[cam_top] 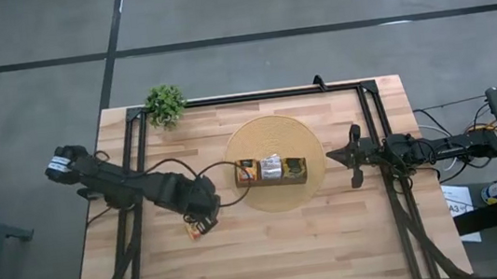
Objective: Pick & Place Tea
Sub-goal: Put the orange tea bag into the left section of the wooden organizer
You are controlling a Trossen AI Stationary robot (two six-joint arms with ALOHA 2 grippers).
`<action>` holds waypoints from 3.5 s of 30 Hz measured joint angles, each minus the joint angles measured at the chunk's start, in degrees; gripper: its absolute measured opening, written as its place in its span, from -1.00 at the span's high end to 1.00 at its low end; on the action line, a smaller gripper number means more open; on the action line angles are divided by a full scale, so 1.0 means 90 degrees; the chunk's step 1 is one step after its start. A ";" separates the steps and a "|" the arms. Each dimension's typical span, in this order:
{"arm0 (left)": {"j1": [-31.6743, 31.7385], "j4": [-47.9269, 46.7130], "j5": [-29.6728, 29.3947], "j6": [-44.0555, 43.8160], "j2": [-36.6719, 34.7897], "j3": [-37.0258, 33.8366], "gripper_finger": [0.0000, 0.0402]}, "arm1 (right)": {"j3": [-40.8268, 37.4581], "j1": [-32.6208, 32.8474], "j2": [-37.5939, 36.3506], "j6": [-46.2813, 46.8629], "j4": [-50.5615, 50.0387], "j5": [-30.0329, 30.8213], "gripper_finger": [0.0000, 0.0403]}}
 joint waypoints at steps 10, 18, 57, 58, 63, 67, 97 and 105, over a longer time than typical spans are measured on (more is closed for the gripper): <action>-0.0024 0.0323 0.0022 0.0502 0.0032 -0.0035 0.49 | 0.0002 0.0000 0.0000 0.0000 0.0000 0.0000 0.96; -0.0099 0.0355 -0.0046 0.0260 0.0032 -0.0367 -0.32 | 0.0001 0.0000 -0.0001 0.0000 0.0000 0.0000 0.96; -0.0321 0.3120 0.1638 -0.0422 0.0571 -0.2899 0.98 | 0.0000 0.0000 -0.0002 0.0000 -0.0002 0.0002 0.96; -0.0321 0.3114 0.1683 -0.0463 0.0566 -0.2879 0.98 | 0.0000 0.0000 -0.0002 0.0000 -0.0001 0.0002 0.96; -0.0318 0.3080 0.1944 -0.0630 0.0436 -0.2830 0.96 | 0.0001 0.0000 -0.0002 0.0000 -0.0002 0.0001 0.96; -0.0321 0.3154 0.1977 -0.0560 0.0261 -0.2847 0.87 | 0.0002 0.0000 -0.0002 0.0000 -0.0002 0.0001 0.96; -0.0347 0.2644 0.0689 -0.0496 0.0563 -0.3405 -0.47 | 0.0001 0.0000 0.0000 0.0000 -0.0001 0.0001 0.96; -0.0347 0.1619 0.0881 -0.0074 0.0439 -0.2893 0.88 | 0.0002 0.0000 0.0000 0.0000 0.0000 0.0002 0.96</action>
